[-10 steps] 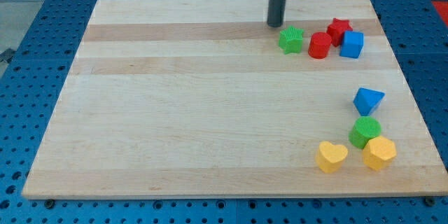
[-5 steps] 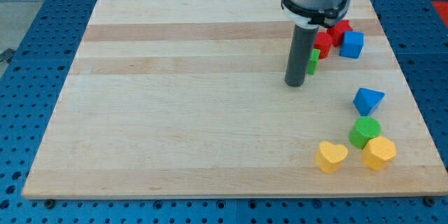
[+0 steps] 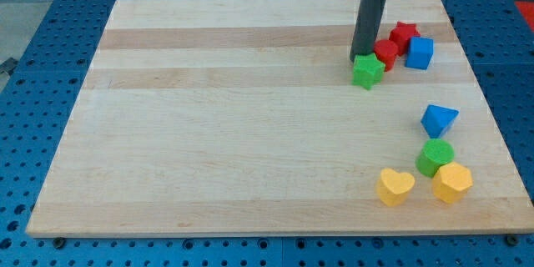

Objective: Move the green star to the left of green circle

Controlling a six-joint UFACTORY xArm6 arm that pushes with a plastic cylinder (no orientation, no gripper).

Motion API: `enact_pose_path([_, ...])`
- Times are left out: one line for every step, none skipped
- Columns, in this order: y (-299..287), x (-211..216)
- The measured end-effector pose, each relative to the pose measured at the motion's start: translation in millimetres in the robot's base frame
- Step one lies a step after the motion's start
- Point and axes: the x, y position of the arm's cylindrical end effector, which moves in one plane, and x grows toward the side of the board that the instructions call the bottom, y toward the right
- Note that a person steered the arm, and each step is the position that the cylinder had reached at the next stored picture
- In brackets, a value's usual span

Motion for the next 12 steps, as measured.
enact_pose_path([0, 36])
enact_pose_path([0, 75])
enact_pose_path([-3, 102])
enact_pose_path([-3, 121])
enact_pose_path([-3, 138])
enact_pose_path([-3, 146])
enact_pose_path([-3, 137])
enact_pose_path([-2, 121])
enact_pose_path([7, 115])
enact_pose_path([16, 118])
enact_pose_path([16, 126])
enact_pose_path([16, 136])
